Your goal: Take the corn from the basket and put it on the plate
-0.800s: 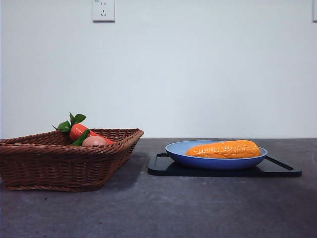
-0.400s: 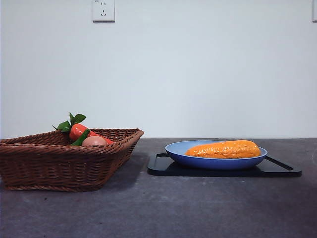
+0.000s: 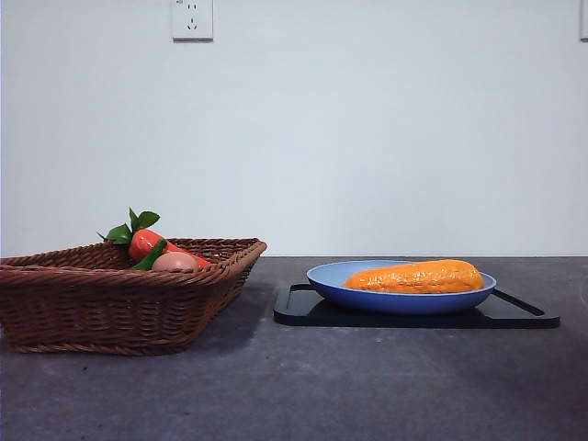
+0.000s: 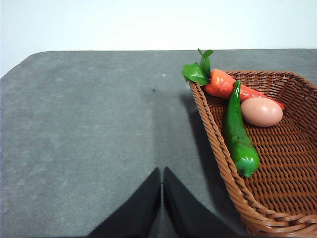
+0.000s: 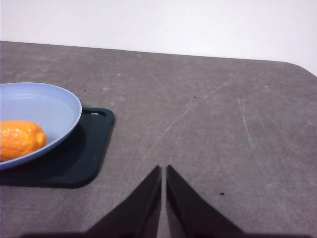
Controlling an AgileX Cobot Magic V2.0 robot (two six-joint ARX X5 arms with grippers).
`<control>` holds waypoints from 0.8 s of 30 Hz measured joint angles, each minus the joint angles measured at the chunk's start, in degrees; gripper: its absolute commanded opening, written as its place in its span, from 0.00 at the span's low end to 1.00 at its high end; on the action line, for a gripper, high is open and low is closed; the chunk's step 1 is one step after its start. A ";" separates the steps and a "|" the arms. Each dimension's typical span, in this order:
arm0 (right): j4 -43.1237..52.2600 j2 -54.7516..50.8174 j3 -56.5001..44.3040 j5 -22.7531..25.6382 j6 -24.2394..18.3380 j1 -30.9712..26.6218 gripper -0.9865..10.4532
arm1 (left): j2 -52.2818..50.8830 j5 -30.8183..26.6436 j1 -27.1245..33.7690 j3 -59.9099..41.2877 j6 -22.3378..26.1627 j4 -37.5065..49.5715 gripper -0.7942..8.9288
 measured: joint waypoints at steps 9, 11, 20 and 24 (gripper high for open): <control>2.19 0.00 0.00 -0.02 0.00 0.00 0.09 | 0.00 0.00 0.00 0.00 0.02 0.00 0.09; 2.19 0.00 0.00 -0.02 0.00 0.00 0.09 | 0.00 0.00 0.00 0.00 0.02 0.00 0.09; 2.19 0.00 0.00 -0.02 0.00 0.00 0.09 | 0.00 0.00 0.00 0.00 0.00 0.00 0.09; 2.19 0.00 0.00 0.00 0.00 0.00 0.09 | 0.00 0.00 0.00 0.00 0.02 0.00 0.09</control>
